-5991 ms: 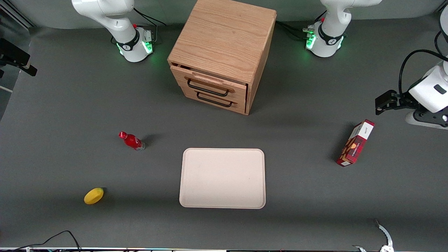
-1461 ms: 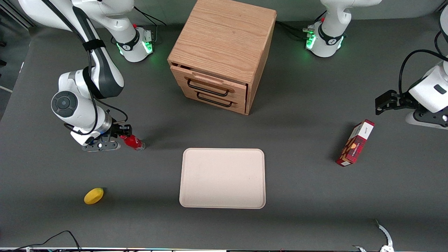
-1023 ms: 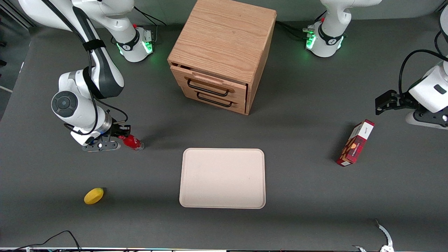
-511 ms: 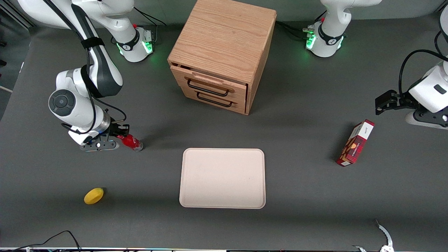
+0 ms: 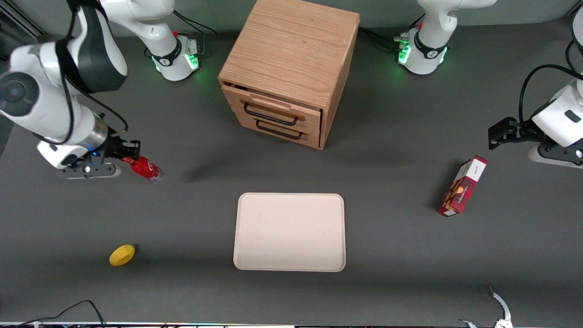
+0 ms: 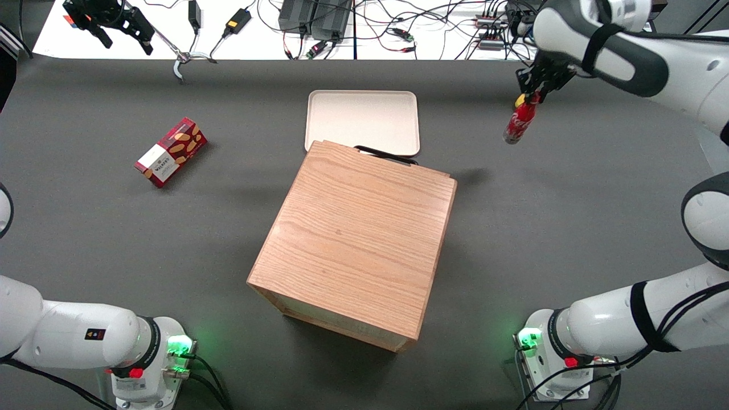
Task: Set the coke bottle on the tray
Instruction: 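Lift the bottle and swing it upright toward the cream tray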
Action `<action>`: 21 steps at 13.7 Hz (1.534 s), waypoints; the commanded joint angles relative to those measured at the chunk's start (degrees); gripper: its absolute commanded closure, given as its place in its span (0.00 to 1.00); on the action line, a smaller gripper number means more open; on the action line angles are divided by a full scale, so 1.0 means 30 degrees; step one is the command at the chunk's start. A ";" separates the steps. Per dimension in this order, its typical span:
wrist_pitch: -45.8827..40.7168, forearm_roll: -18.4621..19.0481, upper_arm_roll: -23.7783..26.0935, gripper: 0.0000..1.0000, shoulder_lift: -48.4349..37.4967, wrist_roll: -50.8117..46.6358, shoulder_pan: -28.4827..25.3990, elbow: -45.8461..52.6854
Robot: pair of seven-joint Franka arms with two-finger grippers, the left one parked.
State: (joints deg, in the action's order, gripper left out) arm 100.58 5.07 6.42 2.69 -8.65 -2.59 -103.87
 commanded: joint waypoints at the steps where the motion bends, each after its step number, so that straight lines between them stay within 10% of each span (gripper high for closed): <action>1: -0.2233 -0.0109 0.0116 1.00 0.0130 0.0245 -0.0016 0.2303; 21: -0.3418 -0.0490 -0.0236 1.00 1.1786 -0.1981 -0.6081 1.6606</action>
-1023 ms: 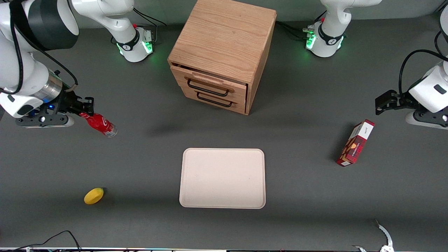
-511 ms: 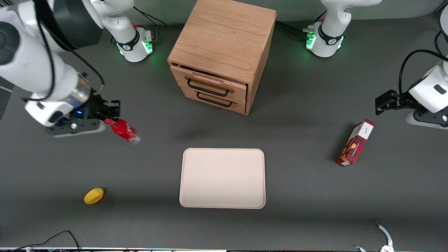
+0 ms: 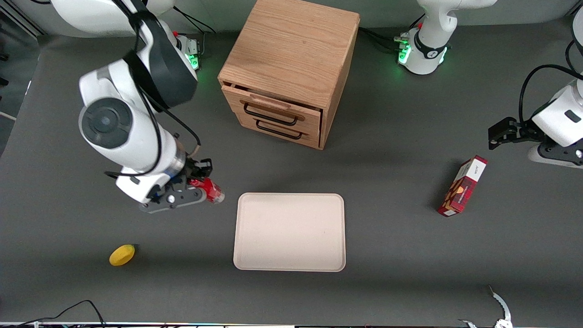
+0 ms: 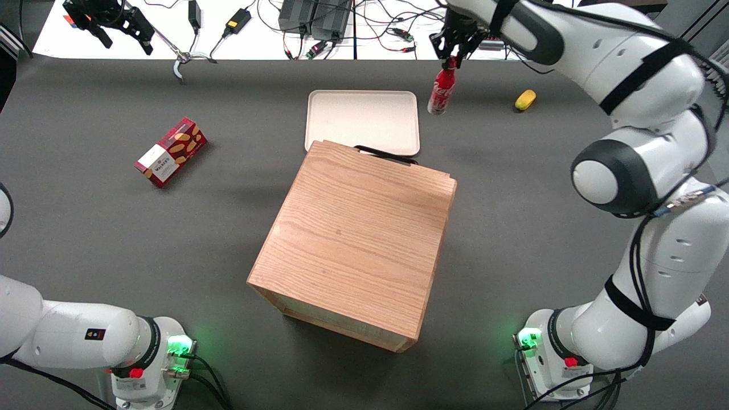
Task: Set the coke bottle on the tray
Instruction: 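Lower the upright bottle onto the tray's corner near the gripper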
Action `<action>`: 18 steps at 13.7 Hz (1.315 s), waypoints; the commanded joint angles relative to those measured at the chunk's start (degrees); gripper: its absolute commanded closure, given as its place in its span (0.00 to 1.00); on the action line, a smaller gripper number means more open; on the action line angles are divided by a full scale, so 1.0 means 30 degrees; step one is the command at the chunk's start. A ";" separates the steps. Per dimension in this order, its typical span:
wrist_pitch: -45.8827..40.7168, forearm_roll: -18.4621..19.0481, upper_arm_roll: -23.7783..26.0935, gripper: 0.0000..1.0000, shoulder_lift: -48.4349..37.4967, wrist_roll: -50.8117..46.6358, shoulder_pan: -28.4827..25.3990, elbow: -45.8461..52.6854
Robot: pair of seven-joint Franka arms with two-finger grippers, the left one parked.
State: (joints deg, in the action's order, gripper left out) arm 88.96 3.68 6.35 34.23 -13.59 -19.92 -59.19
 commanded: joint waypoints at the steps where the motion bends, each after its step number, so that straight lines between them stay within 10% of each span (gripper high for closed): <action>1: 0.0985 -0.0026 -0.0211 1.00 0.1682 -0.0332 -0.0479 0.1712; 18: 0.4123 0.0121 -0.2200 1.00 0.6256 -0.0537 -0.2209 0.4290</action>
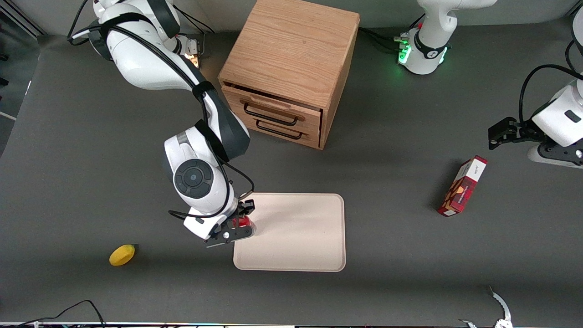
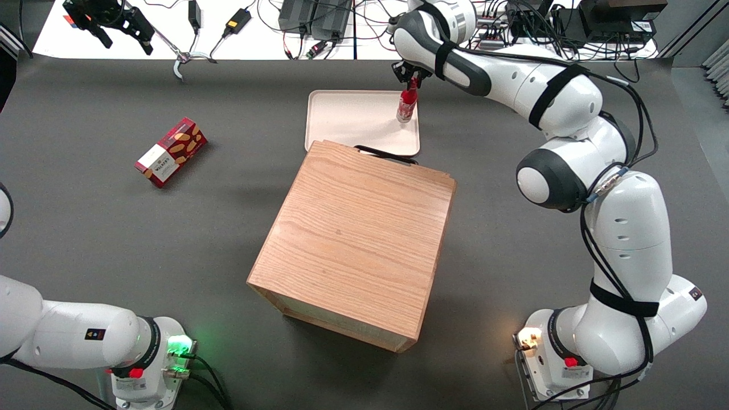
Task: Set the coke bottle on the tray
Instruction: 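Lower the upright bottle onto the tray's corner near the gripper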
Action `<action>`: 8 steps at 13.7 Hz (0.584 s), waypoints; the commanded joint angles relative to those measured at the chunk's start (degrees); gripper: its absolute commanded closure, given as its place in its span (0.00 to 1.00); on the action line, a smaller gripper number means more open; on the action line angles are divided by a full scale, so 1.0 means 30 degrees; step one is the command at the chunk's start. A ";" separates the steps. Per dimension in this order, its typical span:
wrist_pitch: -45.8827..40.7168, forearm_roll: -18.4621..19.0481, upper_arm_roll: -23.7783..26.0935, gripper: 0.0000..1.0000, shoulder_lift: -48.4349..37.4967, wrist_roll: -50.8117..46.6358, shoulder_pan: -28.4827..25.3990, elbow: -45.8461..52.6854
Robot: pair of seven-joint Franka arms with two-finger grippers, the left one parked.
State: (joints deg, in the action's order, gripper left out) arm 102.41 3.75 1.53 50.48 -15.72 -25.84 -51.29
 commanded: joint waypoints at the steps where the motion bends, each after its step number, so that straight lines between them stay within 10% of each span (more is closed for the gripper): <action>1: -0.0127 0.0098 -0.0685 1.00 0.1012 0.0170 -0.0235 0.1657; 8: 0.1338 0.0098 -0.1242 1.00 0.1541 0.0112 -0.0556 0.1658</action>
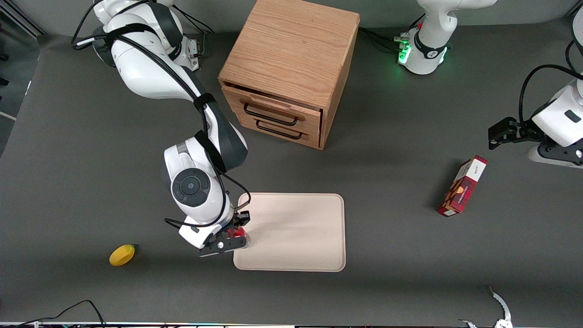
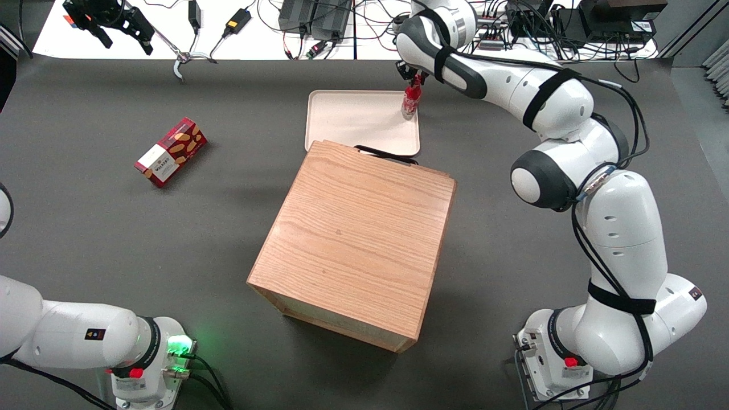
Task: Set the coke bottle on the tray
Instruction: 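Lower the upright bottle onto the tray's corner near the gripper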
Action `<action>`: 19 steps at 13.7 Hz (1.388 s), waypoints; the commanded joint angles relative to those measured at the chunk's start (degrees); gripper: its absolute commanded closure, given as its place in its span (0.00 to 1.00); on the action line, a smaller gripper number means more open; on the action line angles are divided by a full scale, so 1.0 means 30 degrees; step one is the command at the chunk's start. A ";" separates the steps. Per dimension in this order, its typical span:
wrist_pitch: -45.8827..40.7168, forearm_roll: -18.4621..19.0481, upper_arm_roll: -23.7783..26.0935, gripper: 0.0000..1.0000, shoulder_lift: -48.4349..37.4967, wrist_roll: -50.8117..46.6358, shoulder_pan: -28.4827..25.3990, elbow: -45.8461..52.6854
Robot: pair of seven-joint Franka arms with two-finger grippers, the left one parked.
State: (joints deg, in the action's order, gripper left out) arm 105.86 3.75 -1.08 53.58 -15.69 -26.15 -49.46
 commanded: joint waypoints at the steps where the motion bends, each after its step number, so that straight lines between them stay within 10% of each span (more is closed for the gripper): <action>1: 0.0307 0.0096 -0.0371 1.00 0.0539 0.0044 -0.0483 0.1048; 7: 0.1128 0.0067 -0.0401 1.00 0.0979 -0.0132 -0.0484 0.1048; 8: 0.1129 0.0067 -0.0401 0.90 0.0979 -0.0132 -0.0484 0.1019; 11: 0.1478 0.0067 -0.0401 0.14 0.1038 -0.0278 -0.0484 0.1018; 12: 0.1538 0.0067 -0.0401 0.05 0.1038 -0.0278 -0.0455 0.0989; 19: 0.1247 -0.0080 -0.0342 0.00 0.0951 -0.0279 -0.0279 0.0989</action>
State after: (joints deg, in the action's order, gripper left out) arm 110.25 3.75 -1.74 55.10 -15.75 -26.88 -49.05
